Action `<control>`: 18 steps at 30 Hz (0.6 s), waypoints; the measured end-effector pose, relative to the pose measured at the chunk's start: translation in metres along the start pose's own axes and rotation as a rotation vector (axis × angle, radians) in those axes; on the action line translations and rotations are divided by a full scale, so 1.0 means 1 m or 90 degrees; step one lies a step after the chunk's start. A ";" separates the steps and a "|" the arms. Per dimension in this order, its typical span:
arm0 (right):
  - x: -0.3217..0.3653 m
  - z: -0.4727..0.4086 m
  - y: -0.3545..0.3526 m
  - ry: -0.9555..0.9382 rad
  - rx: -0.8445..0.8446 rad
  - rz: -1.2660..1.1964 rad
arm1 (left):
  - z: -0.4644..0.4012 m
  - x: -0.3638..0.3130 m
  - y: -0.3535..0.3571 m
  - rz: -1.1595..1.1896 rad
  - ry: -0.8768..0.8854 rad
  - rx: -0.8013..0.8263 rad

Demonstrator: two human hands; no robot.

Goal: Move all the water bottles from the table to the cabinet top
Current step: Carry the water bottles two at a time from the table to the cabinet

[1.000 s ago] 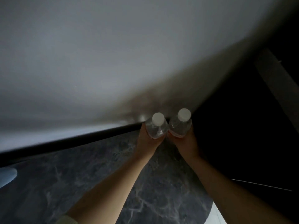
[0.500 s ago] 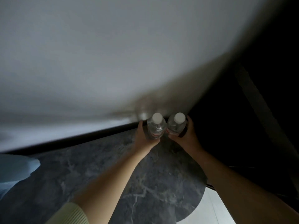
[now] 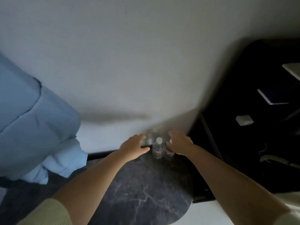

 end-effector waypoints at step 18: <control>0.275 0.110 0.076 -0.563 0.144 0.363 | 0.302 0.168 0.009 0.187 -0.454 -0.254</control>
Point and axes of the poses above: each hand's wrist, its own z-axis away from the middle knuckle, its own y-axis out of the palm, x = y × z, the point moved 7 cm from there along -z, towards the middle knuckle, and after that the axes turned 6 degrees about -y, right-handed, at the moved point
